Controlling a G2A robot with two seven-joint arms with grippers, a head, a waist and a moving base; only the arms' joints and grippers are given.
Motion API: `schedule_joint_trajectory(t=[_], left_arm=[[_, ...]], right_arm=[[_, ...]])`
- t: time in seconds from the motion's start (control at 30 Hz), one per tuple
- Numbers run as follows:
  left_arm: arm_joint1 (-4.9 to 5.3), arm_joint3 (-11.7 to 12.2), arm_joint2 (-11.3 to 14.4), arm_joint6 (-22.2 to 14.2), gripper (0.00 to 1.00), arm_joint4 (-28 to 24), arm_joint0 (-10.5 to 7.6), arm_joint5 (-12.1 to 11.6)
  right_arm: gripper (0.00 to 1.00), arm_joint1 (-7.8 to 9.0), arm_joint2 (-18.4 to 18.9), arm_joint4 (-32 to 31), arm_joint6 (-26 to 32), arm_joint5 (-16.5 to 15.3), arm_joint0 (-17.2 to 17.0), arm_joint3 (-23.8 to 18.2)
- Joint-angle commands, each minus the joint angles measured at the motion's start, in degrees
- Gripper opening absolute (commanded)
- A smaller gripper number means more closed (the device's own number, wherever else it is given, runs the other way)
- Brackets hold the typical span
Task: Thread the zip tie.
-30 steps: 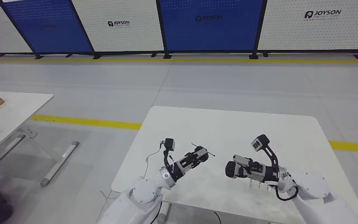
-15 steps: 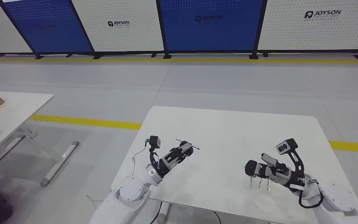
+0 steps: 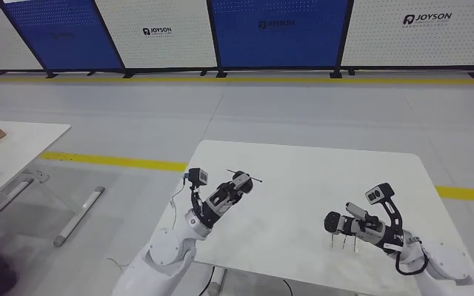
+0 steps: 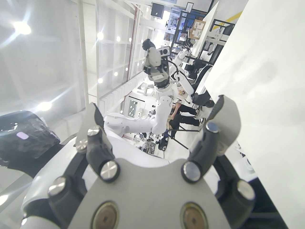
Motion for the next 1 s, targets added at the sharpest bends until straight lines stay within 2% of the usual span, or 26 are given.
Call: schedule_joint_trajectory(t=[0.0, 0.1, 0.2, 0.4, 0.6, 0.67, 0.73, 0.97], left_arm=[[0.05, -3.1, -1.4, -2.0, 0.0, -1.9, 1.16, 0.0], [-0.09, -7.6, -3.3, -2.4, 0.0, -3.3, 2.51, 0.0], [-0.29, -11.0, -4.8, -3.6, 0.0, -4.0, 3.69, 0.0], [-0.97, -16.3, -7.0, -5.6, 0.0, -5.3, 5.79, 0.0], [-2.19, -17.9, -8.9, -7.0, 0.0, -5.7, 6.74, 0.0], [-2.58, -17.7, -9.2, -8.0, 0.0, -5.0, 7.28, 0.0], [-2.86, -17.5, -9.5, -7.2, 0.0, -3.8, 7.8, 0.0], [-2.86, -17.5, -9.5, -7.2, 0.0, -3.8, 7.8, 0.0]], right_arm=[[1.0, 0.0, 0.0, 0.0, 0.0, 0.0, 0.0, 0.0], [1.0, 0.0, 0.0, 0.0, 0.0, 0.0, 0.0, 0.0], [1.0, 0.0, 0.0, 0.0, 0.0, 0.0, 0.0, 0.0], [1.0, 0.0, 0.0, 0.0, 0.0, 0.0, 0.0, 0.0], [1.0, 0.0, 0.0, 0.0, 0.0, 0.0, 0.0, 0.0], [1.0, 0.0, 0.0, 0.0, 0.0, 0.0, 0.0, 0.0], [1.0, 0.0, 0.0, 0.0, 0.0, 0.0, 0.0, 0.0], [1.0, 0.0, 0.0, 0.0, 0.0, 0.0, 0.0, 0.0]])
